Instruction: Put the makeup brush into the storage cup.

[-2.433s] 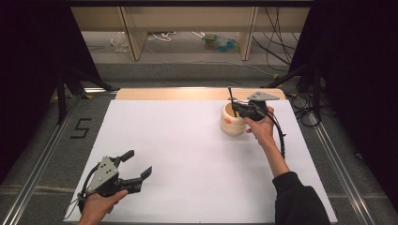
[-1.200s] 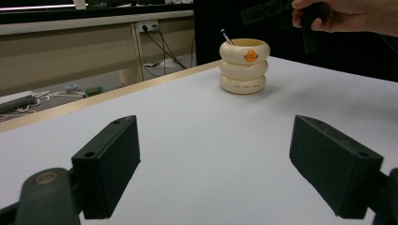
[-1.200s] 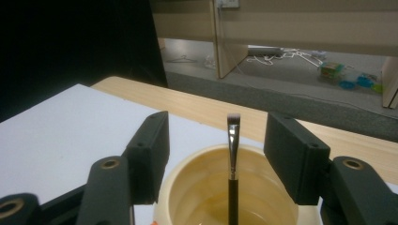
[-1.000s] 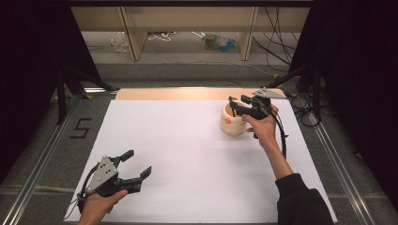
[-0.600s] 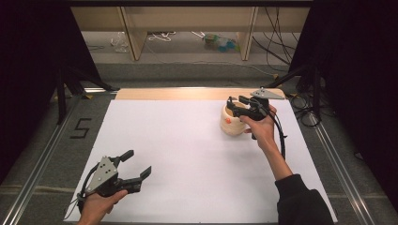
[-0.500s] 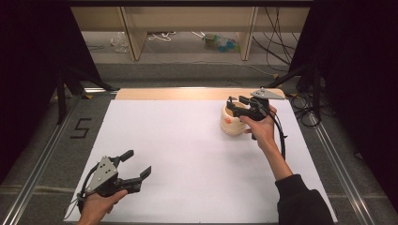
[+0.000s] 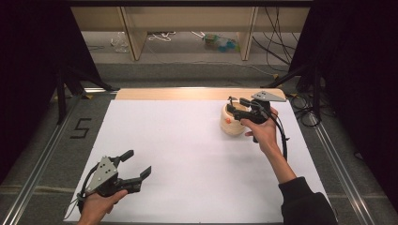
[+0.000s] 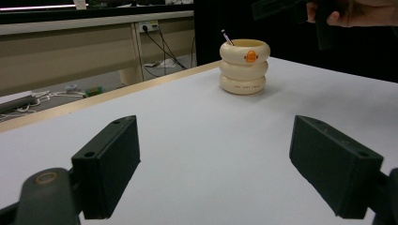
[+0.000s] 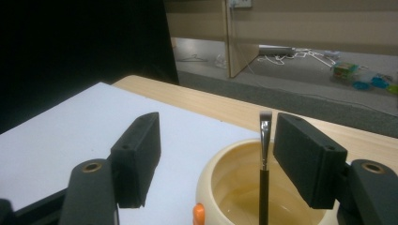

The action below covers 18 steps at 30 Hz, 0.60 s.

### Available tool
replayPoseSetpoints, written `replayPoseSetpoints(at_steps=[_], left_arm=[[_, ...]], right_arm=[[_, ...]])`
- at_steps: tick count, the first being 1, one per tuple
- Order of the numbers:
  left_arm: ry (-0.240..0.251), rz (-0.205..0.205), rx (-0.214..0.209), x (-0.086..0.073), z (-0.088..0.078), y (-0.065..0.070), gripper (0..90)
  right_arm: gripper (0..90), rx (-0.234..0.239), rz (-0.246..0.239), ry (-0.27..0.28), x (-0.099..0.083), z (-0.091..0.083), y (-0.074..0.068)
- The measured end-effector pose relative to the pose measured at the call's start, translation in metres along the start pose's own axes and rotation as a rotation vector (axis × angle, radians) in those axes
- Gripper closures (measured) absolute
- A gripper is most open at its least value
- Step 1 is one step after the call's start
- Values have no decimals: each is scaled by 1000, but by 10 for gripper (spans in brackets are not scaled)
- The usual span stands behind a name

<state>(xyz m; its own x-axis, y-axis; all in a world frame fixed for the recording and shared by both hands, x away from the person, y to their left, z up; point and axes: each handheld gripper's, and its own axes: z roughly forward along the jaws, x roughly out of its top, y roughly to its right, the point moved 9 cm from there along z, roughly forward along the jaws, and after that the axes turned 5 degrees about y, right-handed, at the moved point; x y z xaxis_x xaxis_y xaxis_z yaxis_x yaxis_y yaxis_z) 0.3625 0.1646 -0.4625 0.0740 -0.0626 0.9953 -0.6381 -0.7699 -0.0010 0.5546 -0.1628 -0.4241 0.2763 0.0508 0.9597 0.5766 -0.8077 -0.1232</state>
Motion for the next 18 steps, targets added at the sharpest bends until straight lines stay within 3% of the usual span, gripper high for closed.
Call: replayPoseSetpoints(at_steps=[4, 6, 9, 18], left_arm=[[1, -1, 1, 0, 0, 0, 163], [1, -15, 3, 0, 0, 0, 164], [1, 0, 0, 0, 0, 0, 163], [1, 0, 1, 0, 0, 0, 163]], right_arm=[[329, 14, 5, 2, 0, -1, -5], [323, 14, -16, -2, 0, -2, -6], [318, 24, -10, 0, 1, -3, -11], [254, 11, -13, -19, -1, -6, -15]])
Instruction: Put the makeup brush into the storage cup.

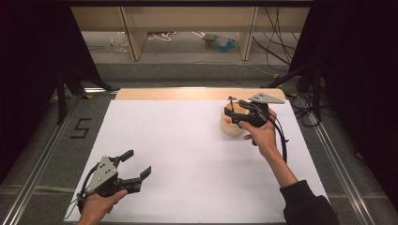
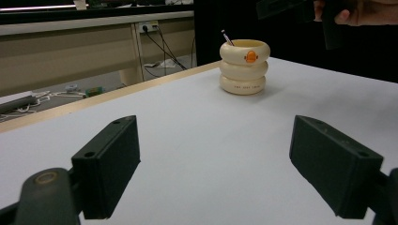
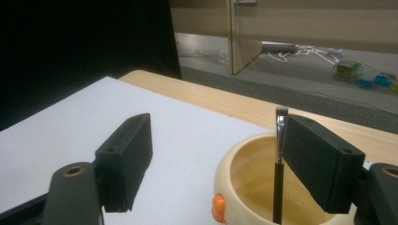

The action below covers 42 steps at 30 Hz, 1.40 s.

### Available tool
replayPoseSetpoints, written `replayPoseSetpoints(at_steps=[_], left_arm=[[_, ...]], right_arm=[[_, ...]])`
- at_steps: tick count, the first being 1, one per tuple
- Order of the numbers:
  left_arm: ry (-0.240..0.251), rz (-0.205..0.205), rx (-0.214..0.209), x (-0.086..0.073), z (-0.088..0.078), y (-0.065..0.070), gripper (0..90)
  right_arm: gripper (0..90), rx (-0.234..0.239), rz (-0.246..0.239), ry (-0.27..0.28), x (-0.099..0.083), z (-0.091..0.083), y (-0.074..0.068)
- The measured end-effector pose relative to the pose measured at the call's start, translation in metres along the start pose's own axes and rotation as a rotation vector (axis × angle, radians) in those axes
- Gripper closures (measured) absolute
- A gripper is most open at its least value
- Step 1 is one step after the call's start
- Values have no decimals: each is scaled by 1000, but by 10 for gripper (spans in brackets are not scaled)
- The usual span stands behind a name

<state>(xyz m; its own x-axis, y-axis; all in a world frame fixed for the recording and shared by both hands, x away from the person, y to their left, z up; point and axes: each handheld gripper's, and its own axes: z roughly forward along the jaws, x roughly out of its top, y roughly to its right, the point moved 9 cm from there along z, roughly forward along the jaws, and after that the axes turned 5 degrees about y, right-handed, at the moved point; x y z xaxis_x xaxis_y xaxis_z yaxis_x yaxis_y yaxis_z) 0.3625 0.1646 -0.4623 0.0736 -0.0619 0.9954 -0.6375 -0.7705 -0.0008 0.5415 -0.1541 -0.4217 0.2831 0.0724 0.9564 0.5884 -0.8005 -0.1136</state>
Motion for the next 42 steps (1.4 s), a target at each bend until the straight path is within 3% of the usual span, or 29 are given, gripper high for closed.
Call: replayPoseSetpoints(at_steps=[5, 10, 11, 20, 25, 26, 27, 29, 31, 32, 34, 41, 42], left_arm=[[-8, 2, 4, 0, -1, 0, 163], [-7, 2, 3, 0, -1, 0, 164], [-7, 3, 3, 0, -1, 0, 164], [-6, 4, 4, 0, -1, 0, 164], [-6, 5, 4, 0, -1, -1, 164], [-5, 4, 4, 0, -1, -1, 163], [-6, 5, 4, 0, -1, -1, 164], [-6, 5, 4, 0, -1, -1, 164], [-4, 4, 4, 1, -1, -1, 163], [-5, 5, 4, 0, -1, -1, 163], [-5, 5, 4, 0, -1, 0, 163], [-5, 4, 4, 1, -1, 0, 163], [-5, 4, 4, 0, -1, 0, 164]], right_arm=[[249, 14, 4, 3, 0, -2, -7], [249, 12, -29, 22, 1, -3, -8], [249, 18, -8, 20, 1, -4, -11], [249, 19, -40, 33, 2, -9, -16], [250, 36, -33, 31, 1, -9, -23], [250, 26, -53, 41, 1, -9, -21], [250, 28, -43, 22, -1, -10, -22], [250, 36, -55, 40, 0, -9, -23], [250, 37, -34, 27, -3, -10, -26], [249, 35, -55, 37, -2, -10, -24], [249, 44, -42, 21, -3, -12, -27], [246, 52, -62, 52, -2, -15, -32], [246, 60, -45, 42, -3, -15, -34]])
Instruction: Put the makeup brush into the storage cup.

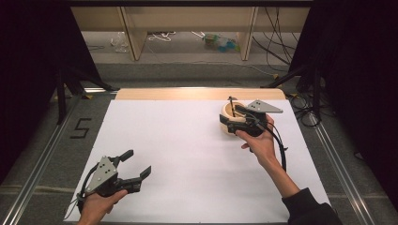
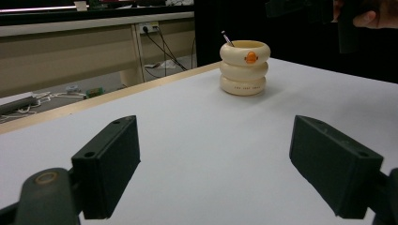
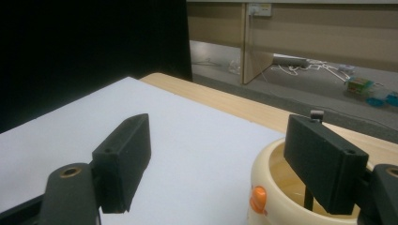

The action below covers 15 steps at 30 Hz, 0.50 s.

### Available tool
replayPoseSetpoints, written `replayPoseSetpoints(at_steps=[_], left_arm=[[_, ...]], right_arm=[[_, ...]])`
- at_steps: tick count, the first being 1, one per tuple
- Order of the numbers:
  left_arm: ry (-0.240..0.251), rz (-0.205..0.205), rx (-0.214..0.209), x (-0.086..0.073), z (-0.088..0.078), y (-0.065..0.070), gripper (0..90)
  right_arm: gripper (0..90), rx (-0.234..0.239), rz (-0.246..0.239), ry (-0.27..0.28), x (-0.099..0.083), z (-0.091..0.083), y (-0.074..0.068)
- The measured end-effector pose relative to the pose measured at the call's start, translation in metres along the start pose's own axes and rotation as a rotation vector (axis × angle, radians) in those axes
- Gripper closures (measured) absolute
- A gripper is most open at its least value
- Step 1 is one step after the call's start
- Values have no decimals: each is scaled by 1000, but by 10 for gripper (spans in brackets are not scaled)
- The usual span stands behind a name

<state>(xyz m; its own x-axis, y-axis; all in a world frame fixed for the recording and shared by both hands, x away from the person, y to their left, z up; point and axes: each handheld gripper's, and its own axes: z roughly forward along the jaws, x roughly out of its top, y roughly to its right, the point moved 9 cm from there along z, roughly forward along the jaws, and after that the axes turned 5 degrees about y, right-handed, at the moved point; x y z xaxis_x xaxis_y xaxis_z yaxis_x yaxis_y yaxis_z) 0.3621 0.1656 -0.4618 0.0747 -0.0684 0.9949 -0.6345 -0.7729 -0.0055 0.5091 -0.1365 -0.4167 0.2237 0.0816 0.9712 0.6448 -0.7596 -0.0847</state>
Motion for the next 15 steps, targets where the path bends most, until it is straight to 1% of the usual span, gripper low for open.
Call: replayPoseSetpoints(at_steps=[1, 2, 3, 4, 6, 7, 8, 9, 10, 11, 12, 13, 14, 15], left_arm=[[0, 0, 0, 0, 0, 0, 163], [0, 1, 0, 0, 0, 0, 163], [1, 0, 0, 0, 0, 0, 163], [1, 0, 1, 0, 0, 0, 164], [2, -2, 2, 0, 0, 0, 163], [2, -2, 2, 0, 0, 0, 163], [2, -3, 2, 0, 0, 0, 163], [2, -3, 2, 0, 0, 0, 163], [2, -2, 2, 0, 0, 0, 163], [2, -2, 2, 0, 0, 0, 163], [2, -2, 2, 0, 0, 0, 163], [2, -2, 2, 0, 0, 0, 163], [2, -2, 2, 0, 0, 0, 163], [2, -2, 2, 0, 0, 0, 163]], right_arm=[[246, 2, -3, 3, 0, 0, -1], [246, 1, 1, -13, -1, -2, -2], [246, 1, -5, 6, 0, -2, -2], [246, 3, 2, 9, 0, -2, -3], [245, -10, -26, 9, -1, -4, -1], [245, 1, -8, 7, -2, -5, -3], [243, 7, -1, 0, -3, -6, -5], [239, 4, -3, 3, -3, -6, -5], [236, 4, -21, 7, -3, -6, -5], [237, 2, -29, 6, -4, -7, -5], [239, 5, -8, 6, -4, -8, -8], [238, 11, -15, 14, -4, -8, -9], [238, 17, -9, 12, -5, -9, -10], [237, 5, -26, 10, -5, -10, -9]])
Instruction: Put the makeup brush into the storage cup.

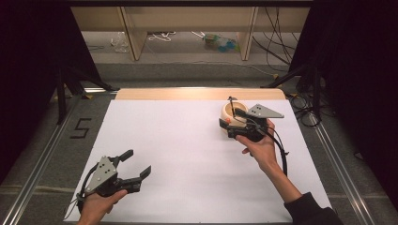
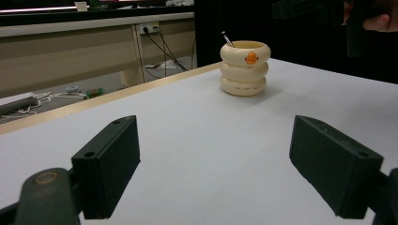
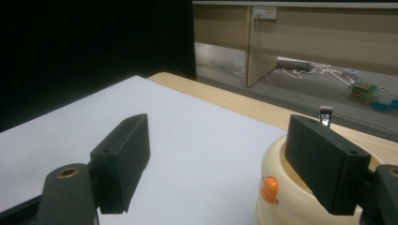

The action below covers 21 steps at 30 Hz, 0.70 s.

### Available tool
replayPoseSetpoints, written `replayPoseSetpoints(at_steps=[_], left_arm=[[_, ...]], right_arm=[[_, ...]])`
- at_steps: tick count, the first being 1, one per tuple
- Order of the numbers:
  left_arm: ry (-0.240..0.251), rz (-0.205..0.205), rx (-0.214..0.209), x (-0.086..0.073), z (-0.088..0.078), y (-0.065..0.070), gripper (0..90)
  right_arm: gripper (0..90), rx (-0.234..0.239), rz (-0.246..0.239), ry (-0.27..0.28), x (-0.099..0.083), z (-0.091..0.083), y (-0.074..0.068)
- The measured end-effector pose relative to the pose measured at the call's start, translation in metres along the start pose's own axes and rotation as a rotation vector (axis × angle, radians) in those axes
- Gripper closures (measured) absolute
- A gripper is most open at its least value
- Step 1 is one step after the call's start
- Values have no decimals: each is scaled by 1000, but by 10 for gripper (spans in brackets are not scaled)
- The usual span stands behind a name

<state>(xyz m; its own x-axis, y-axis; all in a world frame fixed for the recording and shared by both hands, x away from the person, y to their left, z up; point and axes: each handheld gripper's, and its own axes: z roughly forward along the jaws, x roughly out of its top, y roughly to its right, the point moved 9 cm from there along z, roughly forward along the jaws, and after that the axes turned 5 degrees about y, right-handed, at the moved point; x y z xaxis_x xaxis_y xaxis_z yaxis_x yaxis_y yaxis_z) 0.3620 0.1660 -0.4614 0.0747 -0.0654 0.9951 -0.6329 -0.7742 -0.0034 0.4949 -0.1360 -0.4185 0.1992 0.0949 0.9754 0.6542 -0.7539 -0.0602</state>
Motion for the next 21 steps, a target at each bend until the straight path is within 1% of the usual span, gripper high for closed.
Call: replayPoseSetpoints(at_steps=[1, 3, 4, 5, 6, 7, 8, 9, 10, 11, 13, 14, 15, 16, 17, 18, 19, 21], left_arm=[[0, 1, 0, 0, 0, 0, 163], [-1, 1, 0, 0, 0, 0, 164], [-1, 2, 0, 0, 0, 0, 163], [-1, 1, 1, 0, 0, 0, 164], [-2, 0, 1, 0, 0, 0, 163], [-2, 1, 1, 0, 0, 0, 163], [-2, 1, 1, 0, 0, 0, 163], [-2, 1, 1, 0, 0, 0, 163], [-2, 1, 1, 0, 0, 0, 163], [-1, 0, 2, 0, 0, 0, 163], [0, -1, 3, 0, 0, 0, 163], [1, -1, 3, 0, 0, 0, 164], [0, 0, 3, 0, 0, -1, 164], [-1, -4, 3, 0, 0, 0, 164], [-1, -2, 4, 0, 0, 0, 163], [-1, 1, 3, 0, 0, 0, 163], [-2, 3, 3, 0, 0, 0, 163], [-3, 4, 2, 0, 0, 0, 164]], right_arm=[[236, 16, 16, 4, 0, -1, -3], [220, 29, 21, 18, 0, -2, -5], [213, 25, 13, 11, 0, -4, -5], [213, 36, 30, 4, -1, -6, -7], [213, 26, 20, 29, 1, -6, -7], [212, 35, 30, 22, 1, -8, -9], [206, 28, 14, 32, 2, -9, -7], [199, 34, 30, 24, 1, -10, -10], [198, 35, 23, 22, 1, -12, -10], [199, 30, 24, 38, 3, -13, -10], [201, 43, 30, 36, 2, -15, -12], [202, 39, 20, 30, 1, -16, -12], [202, 40, 23, 25, -1, -17, -13], [202, 45, 25, 29, -1, -17, -14], [202, 38, 14, 31, -1, -18, -13], [202, 43, 25, 25, -3, -19, -14], [202, 40, 17, 30, -3, -19, -13], [202, 42, 22, 25, -4, -22, -14]])
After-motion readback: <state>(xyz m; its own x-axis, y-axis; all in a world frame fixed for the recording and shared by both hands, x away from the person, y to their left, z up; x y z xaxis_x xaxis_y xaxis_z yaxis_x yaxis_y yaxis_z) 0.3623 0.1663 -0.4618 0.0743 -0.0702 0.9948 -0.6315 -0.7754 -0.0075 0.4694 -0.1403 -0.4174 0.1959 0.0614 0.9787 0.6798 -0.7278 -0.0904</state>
